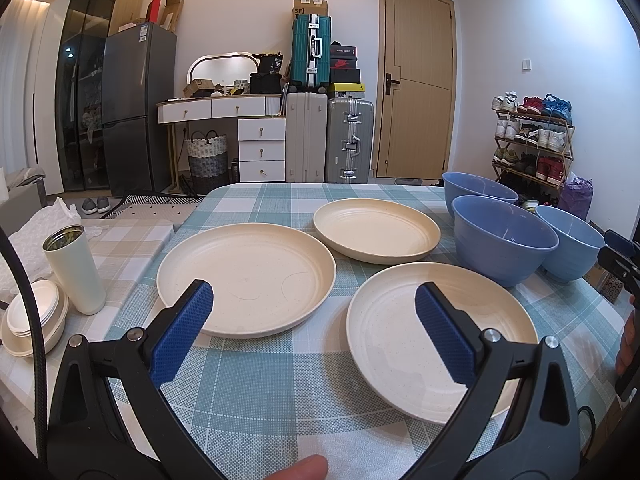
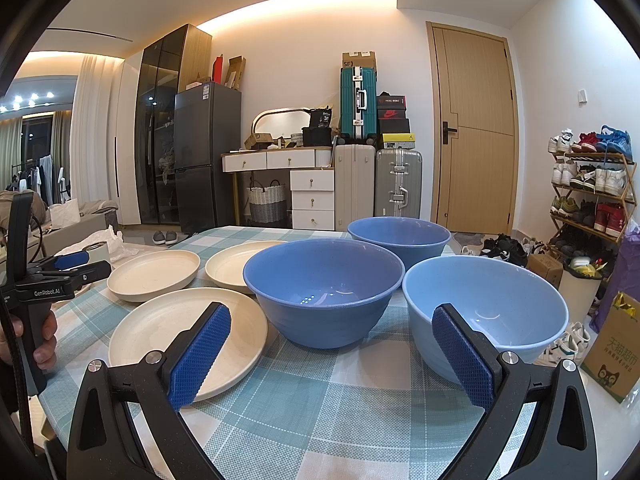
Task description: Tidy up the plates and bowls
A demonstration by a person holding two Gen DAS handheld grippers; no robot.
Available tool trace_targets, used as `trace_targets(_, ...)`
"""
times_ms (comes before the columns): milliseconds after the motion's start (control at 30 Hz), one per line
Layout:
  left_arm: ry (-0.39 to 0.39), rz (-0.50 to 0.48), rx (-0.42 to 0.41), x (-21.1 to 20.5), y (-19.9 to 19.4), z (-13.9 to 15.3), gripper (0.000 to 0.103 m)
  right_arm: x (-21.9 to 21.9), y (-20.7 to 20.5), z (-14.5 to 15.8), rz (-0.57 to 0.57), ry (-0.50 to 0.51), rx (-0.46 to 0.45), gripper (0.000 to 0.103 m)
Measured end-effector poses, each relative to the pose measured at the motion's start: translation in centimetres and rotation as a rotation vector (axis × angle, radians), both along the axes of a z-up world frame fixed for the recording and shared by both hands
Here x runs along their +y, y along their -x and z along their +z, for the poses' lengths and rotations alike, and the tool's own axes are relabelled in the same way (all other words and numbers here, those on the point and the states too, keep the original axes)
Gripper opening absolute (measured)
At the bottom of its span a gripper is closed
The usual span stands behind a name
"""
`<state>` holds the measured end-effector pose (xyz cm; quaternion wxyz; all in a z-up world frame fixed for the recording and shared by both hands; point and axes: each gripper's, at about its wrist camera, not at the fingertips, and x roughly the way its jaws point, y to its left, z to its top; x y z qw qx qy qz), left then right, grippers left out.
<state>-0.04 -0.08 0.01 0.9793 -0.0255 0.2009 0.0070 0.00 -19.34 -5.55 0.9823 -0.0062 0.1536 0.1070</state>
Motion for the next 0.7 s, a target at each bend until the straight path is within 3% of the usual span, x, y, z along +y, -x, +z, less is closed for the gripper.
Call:
trace_targets(267, 0.002, 0.008, -0.003, 0.0, 0.1, 0.0, 0.101, 0.1, -0.1, 0.0, -0.001, 0.0, 0.012, 0.103)
trace_targets(700, 0.069, 0.053, 0.018, 2.3, 0.0, 0.0, 0.101, 0.2, -1.1, -0.3, -0.02, 0.013, 0.052, 0.103)
